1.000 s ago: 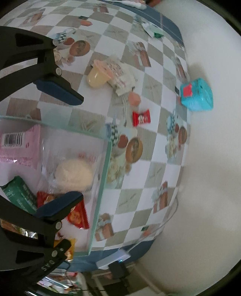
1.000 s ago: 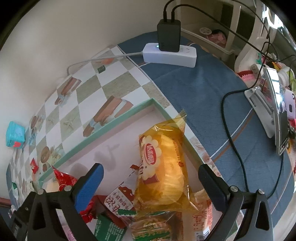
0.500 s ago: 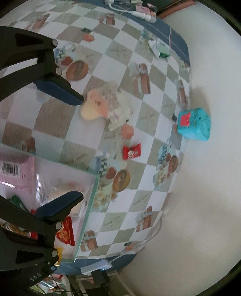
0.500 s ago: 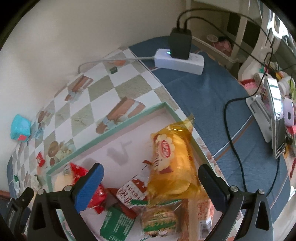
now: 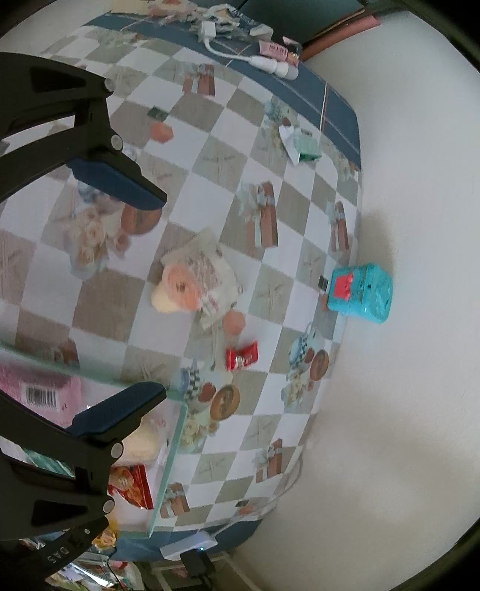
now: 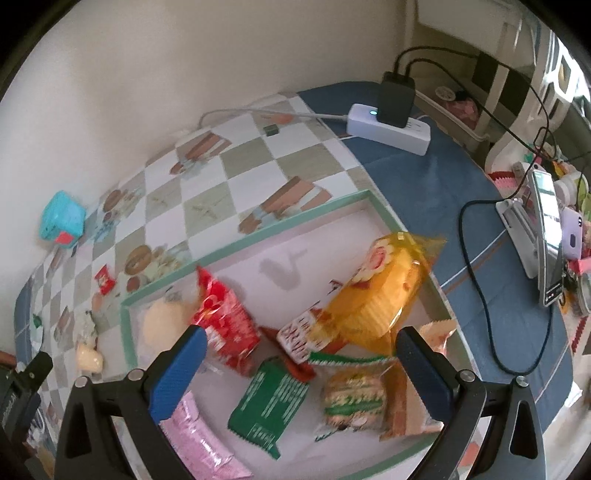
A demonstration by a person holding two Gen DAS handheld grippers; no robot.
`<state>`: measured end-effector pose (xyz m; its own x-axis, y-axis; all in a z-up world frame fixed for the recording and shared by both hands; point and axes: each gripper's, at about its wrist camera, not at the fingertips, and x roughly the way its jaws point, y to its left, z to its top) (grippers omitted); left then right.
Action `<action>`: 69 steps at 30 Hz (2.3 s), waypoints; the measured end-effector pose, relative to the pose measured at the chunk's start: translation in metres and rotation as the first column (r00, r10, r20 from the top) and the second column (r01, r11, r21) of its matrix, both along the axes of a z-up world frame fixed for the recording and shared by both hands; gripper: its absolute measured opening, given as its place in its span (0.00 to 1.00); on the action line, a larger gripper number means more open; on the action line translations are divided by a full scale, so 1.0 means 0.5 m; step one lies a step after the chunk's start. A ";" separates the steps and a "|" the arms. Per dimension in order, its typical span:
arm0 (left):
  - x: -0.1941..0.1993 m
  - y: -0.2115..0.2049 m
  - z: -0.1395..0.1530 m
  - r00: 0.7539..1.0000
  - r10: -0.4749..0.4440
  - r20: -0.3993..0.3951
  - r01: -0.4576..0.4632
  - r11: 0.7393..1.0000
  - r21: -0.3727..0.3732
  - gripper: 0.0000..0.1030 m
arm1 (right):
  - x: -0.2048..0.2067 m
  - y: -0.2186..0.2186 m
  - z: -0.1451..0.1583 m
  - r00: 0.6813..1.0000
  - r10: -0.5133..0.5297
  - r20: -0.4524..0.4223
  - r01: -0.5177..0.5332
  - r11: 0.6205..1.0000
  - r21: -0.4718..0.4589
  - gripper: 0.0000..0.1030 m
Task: Organize snacks
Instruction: 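Withdraw both open grippers from the tray toward the table, then lower the right gripper onto the cream pudding cup and close it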
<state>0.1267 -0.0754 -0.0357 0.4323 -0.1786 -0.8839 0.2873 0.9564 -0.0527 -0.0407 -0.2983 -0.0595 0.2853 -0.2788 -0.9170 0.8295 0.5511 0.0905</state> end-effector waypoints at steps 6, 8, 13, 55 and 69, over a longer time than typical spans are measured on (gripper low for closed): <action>0.014 0.053 0.005 1.000 0.028 0.011 -0.028 0.999 0.040 0.91 | 0.009 0.040 0.007 0.999 0.032 -0.009 -0.032 0.999 -0.020 1.00; 0.021 0.073 0.007 0.999 0.044 0.013 -0.045 0.998 0.046 0.91 | 0.011 0.052 0.011 0.999 0.035 -0.010 -0.035 0.999 -0.029 1.00; 0.032 0.119 0.011 0.997 0.078 0.010 -0.078 0.996 0.039 0.91 | 0.026 0.083 0.023 0.997 0.073 -0.016 -0.074 0.996 -0.059 1.00; 0.196 0.391 -0.033 0.944 0.313 -0.099 -0.322 0.943 -0.088 0.91 | 0.279 0.298 -0.033 0.920 0.372 0.125 -0.378 0.925 0.029 1.00; 0.245 0.280 -0.090 0.966 0.225 -0.130 -0.241 0.963 -0.125 0.91 | 0.358 0.314 -0.089 0.904 0.392 0.173 -0.406 0.912 0.057 0.83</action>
<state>0.2491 0.0646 -0.0807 0.3747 -0.2091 -0.9033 0.0421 0.9771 -0.2087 0.1383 -0.1415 -0.1041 0.4951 -0.0305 -0.8683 0.5135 0.8164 0.2642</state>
